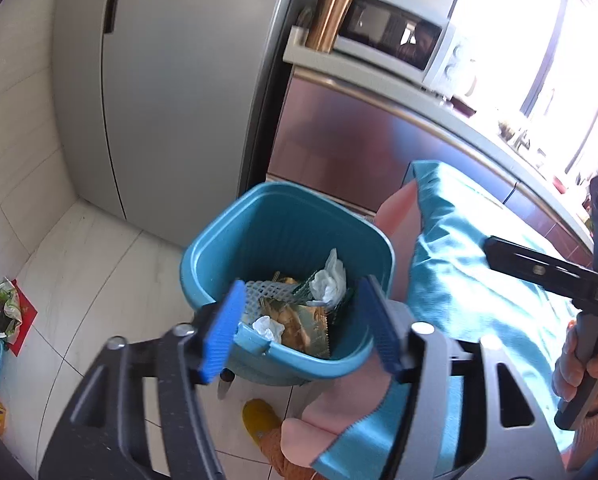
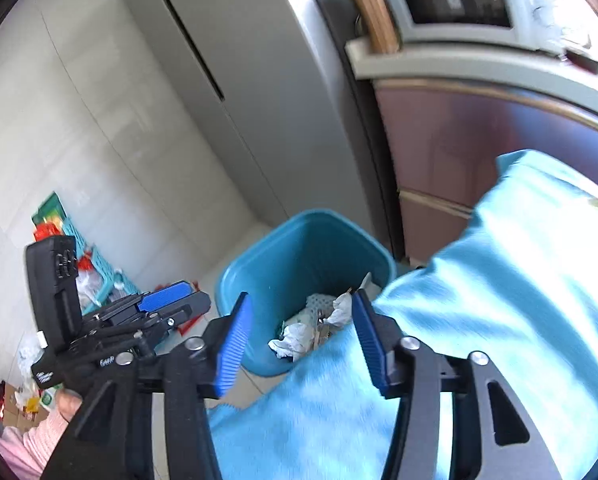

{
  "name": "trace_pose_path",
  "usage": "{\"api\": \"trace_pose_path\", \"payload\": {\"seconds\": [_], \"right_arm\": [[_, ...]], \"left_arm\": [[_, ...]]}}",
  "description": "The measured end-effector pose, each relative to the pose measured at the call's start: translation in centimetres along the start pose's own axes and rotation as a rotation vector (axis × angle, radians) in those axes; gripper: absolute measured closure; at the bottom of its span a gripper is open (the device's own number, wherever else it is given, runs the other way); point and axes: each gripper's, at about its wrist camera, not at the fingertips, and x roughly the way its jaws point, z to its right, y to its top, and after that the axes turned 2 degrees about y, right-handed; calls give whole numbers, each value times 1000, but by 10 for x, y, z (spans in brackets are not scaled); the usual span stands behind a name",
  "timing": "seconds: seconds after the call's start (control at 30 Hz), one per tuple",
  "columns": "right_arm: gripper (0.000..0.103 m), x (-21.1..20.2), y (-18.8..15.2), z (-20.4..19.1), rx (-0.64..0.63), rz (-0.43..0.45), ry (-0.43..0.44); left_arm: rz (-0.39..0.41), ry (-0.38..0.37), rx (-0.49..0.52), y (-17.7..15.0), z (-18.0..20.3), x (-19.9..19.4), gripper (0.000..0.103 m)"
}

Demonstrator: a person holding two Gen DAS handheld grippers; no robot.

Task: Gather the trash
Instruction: 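Move both open tools back over the orange peel and foam net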

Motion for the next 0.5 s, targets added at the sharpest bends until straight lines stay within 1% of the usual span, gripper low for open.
{"api": "trace_pose_path", "payload": {"seconds": [0.07, 0.1, 0.13, 0.2, 0.23, 0.3, 0.33, 0.37, 0.4, 0.43, 0.47, 0.5], "right_arm": [[48, -21, -10, 0, 1, 46, -16], [47, -32, -16, 1, 4, 66, -25], [46, -42, -22, 1, 9, 85, -33], [46, -59, -32, 2, 9, 108, -58], [46, -67, -36, 2, 6, 116, -74], [46, -81, -40, 8, 47, 121, -53], [46, -90, -43, 12, 77, 147, -32], [46, -99, -44, 15, 87, 169, -33], [46, -106, -47, 18, 86, 177, -55], [46, -113, -46, 19, 77, 191, -63], [44, -118, -47, 20, 74, 201, -57], [44, -119, -50, 23, 75, 191, -54]], "left_arm": [[18, -5, -1, -3, 5, -11, 31], [29, -15, -2, -5, 8, -17, 25], [45, -18, 1, -8, 12, -23, 17], [58, -7, 16, -12, 20, -31, 16], [65, -14, 31, -12, 27, -34, 16], [88, -34, 36, -13, 32, -43, 16], [99, -44, 24, -13, 31, -46, 16], [112, -50, 6, -15, 30, -51, 16], [123, -44, 3, -14, 31, -52, 16], [113, -21, 17, -12, 33, -51, 16], [100, -19, 32, -10, 36, -51, 16], [97, -21, 45, -8, 39, -52, 17]]}}
